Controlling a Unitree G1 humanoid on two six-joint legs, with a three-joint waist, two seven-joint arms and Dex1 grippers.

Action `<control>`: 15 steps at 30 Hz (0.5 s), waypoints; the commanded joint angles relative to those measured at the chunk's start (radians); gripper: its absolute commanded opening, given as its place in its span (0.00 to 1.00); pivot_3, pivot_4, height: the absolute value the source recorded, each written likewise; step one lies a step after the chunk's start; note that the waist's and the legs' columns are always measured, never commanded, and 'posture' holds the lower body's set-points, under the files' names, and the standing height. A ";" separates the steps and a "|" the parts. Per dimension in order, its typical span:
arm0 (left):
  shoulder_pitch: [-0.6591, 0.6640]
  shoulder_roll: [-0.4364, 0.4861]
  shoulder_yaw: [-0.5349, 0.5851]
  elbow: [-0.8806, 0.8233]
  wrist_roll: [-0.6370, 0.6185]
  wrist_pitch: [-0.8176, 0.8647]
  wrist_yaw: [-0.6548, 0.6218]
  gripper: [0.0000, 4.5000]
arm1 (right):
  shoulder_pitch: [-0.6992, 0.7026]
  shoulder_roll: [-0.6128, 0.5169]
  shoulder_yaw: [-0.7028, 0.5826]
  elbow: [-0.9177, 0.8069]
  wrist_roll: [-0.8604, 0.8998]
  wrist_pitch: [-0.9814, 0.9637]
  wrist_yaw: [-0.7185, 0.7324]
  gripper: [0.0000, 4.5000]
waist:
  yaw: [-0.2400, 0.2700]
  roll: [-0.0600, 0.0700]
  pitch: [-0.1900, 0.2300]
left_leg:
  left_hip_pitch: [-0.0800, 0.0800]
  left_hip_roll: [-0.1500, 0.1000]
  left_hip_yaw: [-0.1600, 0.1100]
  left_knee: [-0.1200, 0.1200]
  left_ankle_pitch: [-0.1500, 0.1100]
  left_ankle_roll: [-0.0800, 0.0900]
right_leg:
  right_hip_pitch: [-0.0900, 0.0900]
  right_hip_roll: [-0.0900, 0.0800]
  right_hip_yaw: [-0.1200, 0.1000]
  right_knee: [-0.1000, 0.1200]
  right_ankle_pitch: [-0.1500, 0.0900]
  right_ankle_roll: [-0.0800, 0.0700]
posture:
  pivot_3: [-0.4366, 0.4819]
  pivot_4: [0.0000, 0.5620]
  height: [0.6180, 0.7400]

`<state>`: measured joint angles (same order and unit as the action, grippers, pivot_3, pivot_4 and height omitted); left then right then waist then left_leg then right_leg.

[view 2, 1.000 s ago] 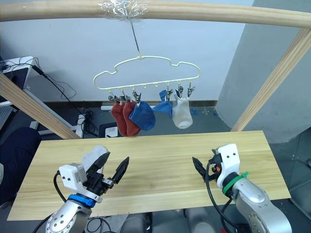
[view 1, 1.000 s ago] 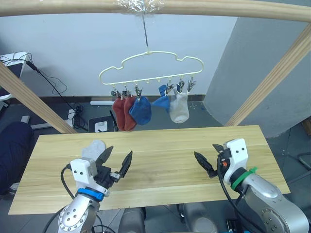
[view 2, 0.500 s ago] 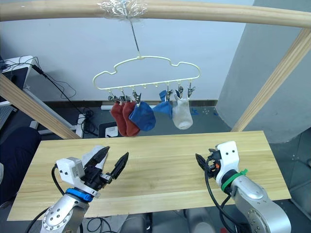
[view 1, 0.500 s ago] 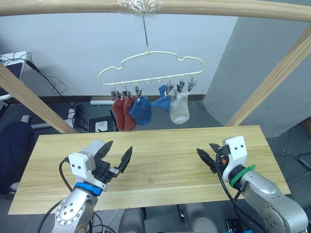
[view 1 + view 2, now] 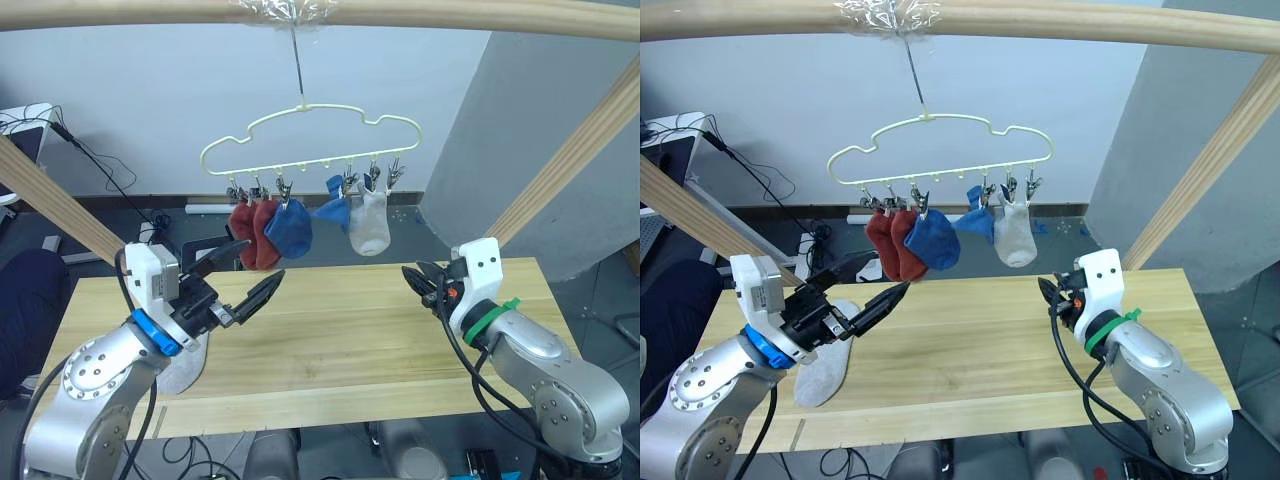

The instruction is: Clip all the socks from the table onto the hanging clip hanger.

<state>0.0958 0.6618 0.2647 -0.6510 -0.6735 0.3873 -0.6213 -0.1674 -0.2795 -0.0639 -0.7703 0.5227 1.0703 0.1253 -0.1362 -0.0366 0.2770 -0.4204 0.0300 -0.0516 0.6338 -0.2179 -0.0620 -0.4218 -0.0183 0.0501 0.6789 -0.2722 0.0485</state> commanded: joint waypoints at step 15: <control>-0.217 0.075 -0.031 -0.008 -0.095 0.122 -0.054 0.85 | -0.379 0.068 0.003 0.139 -0.115 0.210 -0.190 0.33 | -0.002 0.003 0.021 | 0.000 0.000 0.000 -0.004 0.000 0.000 | -0.002 0.000 0.000 0.000 0.000 -0.001 | 0.26 0.58 1.00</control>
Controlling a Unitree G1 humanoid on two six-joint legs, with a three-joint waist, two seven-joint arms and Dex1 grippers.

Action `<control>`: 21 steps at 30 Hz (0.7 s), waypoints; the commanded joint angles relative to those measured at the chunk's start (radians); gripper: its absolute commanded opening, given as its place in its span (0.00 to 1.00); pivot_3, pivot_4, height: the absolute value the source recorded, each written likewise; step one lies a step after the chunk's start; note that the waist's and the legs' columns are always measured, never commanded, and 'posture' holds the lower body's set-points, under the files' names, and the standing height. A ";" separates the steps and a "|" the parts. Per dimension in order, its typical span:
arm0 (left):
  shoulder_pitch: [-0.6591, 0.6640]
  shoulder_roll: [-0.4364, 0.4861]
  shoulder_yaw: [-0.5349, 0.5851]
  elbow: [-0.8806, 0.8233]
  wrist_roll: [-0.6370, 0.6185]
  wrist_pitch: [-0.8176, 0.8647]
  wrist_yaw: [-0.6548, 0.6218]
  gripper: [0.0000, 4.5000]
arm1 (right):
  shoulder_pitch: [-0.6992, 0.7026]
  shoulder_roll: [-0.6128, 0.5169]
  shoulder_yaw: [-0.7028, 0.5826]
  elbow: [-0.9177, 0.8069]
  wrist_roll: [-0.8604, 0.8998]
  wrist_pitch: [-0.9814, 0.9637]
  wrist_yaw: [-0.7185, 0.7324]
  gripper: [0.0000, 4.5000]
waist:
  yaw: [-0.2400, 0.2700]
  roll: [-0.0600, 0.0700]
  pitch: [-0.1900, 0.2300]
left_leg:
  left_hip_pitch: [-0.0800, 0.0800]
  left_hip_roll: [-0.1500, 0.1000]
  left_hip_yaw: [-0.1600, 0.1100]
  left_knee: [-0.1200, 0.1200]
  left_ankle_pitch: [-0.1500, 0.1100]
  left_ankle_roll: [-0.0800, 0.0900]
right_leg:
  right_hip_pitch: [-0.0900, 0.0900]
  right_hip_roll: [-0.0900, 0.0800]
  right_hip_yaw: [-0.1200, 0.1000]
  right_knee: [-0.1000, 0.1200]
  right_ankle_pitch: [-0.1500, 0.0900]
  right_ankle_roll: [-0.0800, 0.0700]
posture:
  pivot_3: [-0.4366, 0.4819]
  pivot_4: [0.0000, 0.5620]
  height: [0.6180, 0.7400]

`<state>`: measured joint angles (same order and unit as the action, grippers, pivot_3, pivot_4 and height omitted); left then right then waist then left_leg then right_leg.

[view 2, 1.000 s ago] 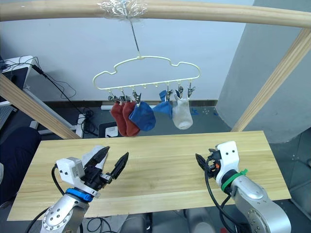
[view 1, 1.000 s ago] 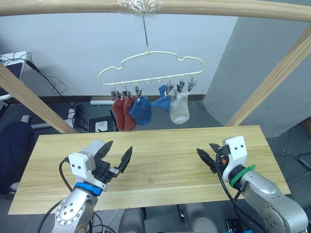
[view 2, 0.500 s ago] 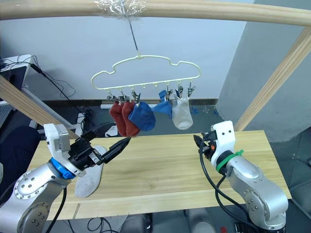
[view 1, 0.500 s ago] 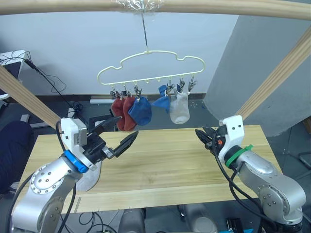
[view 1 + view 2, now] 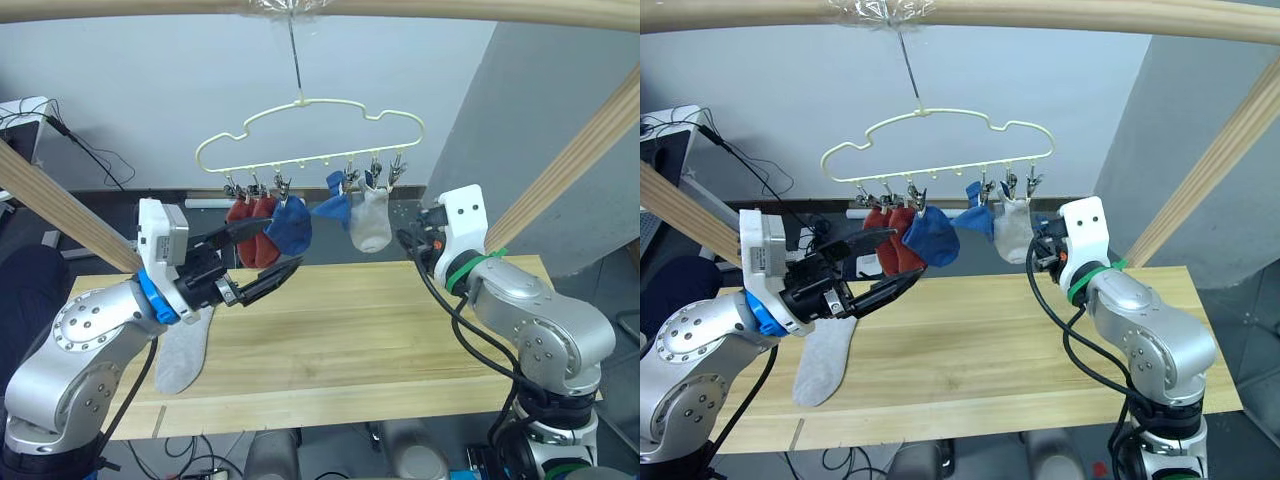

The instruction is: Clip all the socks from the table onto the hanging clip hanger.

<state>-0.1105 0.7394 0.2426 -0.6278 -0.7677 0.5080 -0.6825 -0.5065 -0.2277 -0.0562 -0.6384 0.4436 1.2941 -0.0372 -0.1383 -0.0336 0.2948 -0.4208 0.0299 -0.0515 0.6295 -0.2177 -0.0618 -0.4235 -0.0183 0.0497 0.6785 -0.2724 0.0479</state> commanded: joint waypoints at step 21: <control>0.009 -0.020 -0.015 -0.055 0.006 0.010 0.041 0.85 | -0.237 0.123 -0.023 0.142 -0.083 -0.004 -0.009 0.33 | 0.000 0.003 0.018 | -0.004 0.000 -0.002 0.000 0.000 0.000 | -0.004 -0.001 -0.003 0.000 0.003 -0.005 | 0.28 0.60 1.00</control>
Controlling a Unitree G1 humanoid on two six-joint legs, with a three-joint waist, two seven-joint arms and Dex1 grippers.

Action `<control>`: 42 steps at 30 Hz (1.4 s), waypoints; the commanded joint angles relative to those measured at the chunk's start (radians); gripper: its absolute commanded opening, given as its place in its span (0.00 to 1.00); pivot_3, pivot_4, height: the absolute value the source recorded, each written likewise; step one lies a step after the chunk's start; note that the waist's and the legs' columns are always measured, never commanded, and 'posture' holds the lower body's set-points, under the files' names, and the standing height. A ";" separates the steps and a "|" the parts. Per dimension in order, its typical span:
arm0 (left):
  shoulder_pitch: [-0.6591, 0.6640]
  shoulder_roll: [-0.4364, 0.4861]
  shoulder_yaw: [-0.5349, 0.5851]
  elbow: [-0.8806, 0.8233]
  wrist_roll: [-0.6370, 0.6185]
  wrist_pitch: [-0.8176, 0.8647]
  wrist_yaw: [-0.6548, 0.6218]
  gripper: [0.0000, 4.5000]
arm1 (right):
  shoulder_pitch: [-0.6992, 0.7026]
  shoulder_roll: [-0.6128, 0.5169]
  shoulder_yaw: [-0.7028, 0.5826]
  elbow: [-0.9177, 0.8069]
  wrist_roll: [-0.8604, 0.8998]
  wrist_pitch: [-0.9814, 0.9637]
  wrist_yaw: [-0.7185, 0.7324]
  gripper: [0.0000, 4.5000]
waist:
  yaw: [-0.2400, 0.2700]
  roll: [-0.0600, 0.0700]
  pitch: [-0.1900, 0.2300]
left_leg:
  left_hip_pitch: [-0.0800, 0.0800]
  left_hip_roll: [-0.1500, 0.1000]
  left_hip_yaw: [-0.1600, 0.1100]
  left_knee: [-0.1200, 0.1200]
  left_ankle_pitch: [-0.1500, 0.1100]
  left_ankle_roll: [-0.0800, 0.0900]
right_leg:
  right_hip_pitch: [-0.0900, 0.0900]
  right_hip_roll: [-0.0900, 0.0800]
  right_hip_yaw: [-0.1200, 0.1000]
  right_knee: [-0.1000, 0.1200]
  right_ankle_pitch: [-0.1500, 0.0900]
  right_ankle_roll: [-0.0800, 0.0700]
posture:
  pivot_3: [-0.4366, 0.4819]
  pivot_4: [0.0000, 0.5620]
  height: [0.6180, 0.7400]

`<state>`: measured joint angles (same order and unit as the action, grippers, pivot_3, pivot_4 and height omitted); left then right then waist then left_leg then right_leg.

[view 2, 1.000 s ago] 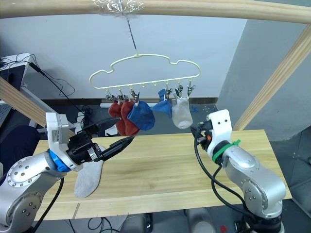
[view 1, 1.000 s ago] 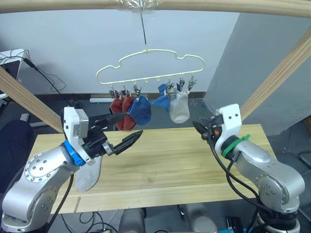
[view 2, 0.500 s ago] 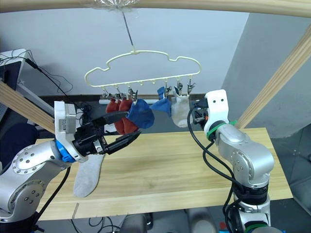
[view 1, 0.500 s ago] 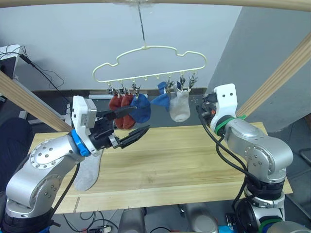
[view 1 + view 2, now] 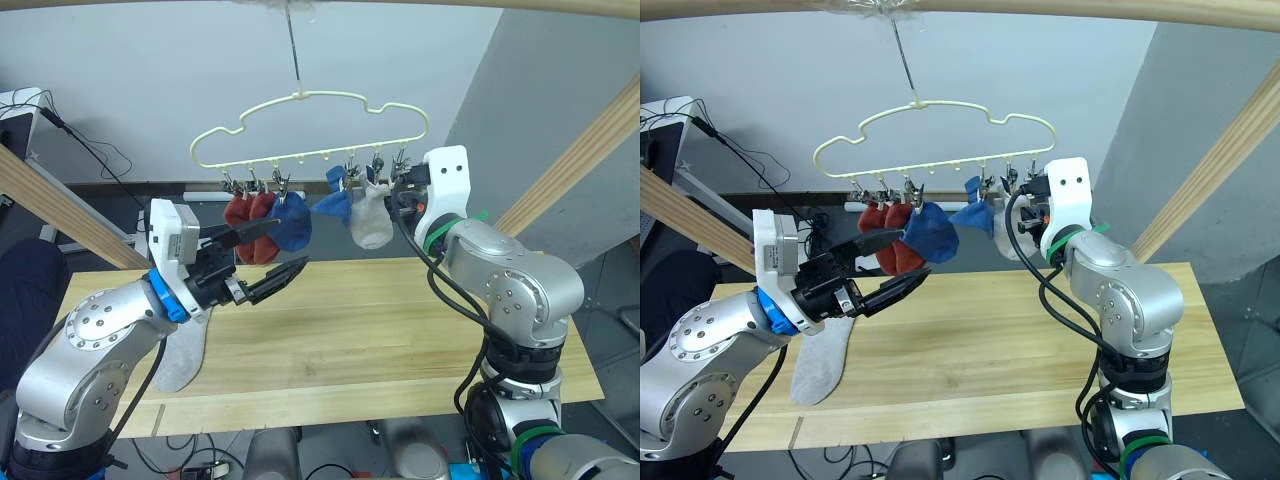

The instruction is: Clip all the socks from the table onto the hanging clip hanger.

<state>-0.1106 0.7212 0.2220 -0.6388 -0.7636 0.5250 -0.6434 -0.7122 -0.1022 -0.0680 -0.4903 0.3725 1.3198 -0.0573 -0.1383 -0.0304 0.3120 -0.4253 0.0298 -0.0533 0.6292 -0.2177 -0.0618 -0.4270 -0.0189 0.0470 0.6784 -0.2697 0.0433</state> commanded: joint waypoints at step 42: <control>0.049 -0.047 -0.002 -0.063 0.049 -0.022 0.030 0.85 | -0.210 -0.006 -0.006 0.219 -0.128 -0.164 0.041 0.33 | 0.003 0.000 0.000 | -0.009 0.000 0.000 0.000 0.000 0.000 | -0.011 0.000 0.000 0.002 0.001 -0.001 | 0.31 0.58 1.00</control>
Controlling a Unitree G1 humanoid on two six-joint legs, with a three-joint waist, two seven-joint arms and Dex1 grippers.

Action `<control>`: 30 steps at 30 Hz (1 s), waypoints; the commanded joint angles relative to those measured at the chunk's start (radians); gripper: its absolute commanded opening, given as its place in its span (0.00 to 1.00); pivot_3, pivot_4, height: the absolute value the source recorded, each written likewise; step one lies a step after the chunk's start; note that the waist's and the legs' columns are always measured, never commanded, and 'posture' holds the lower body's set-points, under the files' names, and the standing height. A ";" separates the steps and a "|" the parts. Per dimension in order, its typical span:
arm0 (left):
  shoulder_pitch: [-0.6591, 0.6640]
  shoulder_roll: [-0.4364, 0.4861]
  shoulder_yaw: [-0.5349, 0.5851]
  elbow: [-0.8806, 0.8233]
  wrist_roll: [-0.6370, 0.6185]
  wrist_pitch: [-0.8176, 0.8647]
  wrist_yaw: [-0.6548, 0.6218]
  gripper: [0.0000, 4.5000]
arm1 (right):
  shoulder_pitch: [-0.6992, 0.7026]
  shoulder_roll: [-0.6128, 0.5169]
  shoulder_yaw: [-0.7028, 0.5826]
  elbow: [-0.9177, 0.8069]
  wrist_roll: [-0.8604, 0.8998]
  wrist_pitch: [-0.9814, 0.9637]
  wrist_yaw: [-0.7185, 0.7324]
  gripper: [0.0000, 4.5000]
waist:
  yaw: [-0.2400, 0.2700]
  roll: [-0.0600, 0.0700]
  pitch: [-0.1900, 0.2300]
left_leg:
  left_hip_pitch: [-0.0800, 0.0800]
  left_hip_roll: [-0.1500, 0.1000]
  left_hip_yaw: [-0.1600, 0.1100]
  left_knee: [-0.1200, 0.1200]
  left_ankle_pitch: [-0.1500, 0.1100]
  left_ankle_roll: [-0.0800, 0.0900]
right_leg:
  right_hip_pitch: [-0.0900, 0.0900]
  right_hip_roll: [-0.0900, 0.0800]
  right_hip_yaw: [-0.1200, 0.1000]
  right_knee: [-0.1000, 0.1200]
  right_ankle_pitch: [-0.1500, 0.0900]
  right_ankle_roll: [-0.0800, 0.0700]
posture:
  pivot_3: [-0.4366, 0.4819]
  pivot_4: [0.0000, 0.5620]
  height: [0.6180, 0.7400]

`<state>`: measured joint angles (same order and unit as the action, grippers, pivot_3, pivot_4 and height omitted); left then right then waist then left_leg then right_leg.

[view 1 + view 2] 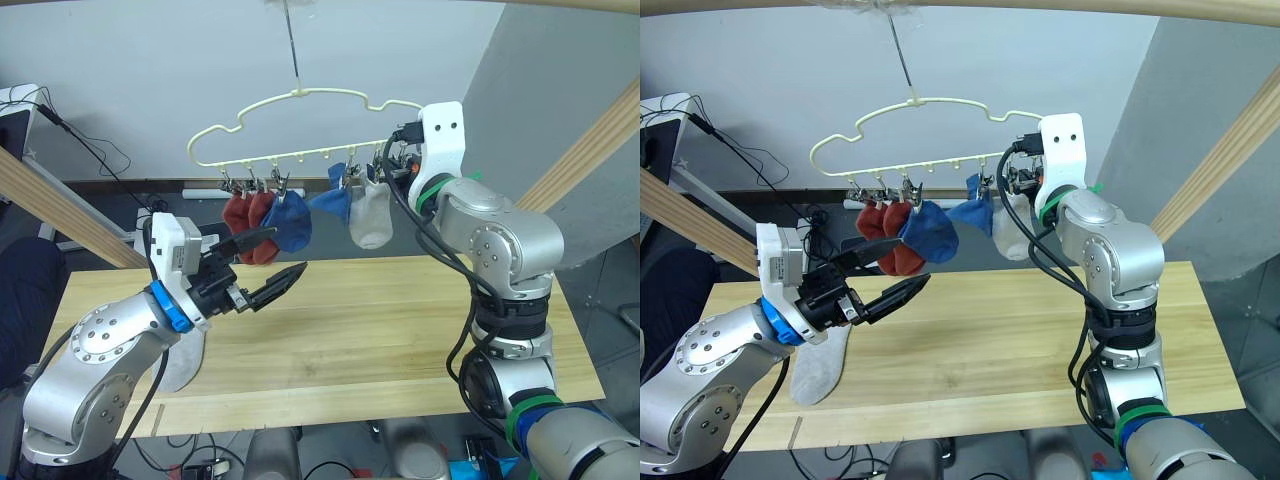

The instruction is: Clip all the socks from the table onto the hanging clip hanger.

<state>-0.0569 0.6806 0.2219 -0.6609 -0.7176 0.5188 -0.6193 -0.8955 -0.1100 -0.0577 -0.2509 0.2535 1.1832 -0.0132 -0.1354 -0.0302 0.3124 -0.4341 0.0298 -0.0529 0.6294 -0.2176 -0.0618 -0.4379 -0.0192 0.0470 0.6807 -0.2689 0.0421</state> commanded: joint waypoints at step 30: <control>0.004 -0.008 -0.008 -0.059 0.005 -0.007 0.026 0.85 | -0.042 0.002 -0.009 0.013 -0.007 -0.072 -0.004 0.04 | 0.002 0.000 0.000 | 0.000 0.000 0.000 0.000 0.000 0.000 | 0.000 0.000 0.000 0.000 0.000 0.000 | 0.32 0.58 1.00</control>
<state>-0.0560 0.6726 0.2030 -0.6763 -0.7060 0.5193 -0.5986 -0.9186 -0.1083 -0.0570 -0.2109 0.2529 1.1310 -0.0200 -0.1339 -0.0302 0.3124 -0.4340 0.0297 -0.0530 0.6296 -0.2175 -0.0618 -0.4378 -0.0194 0.0470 0.6810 -0.2689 0.0420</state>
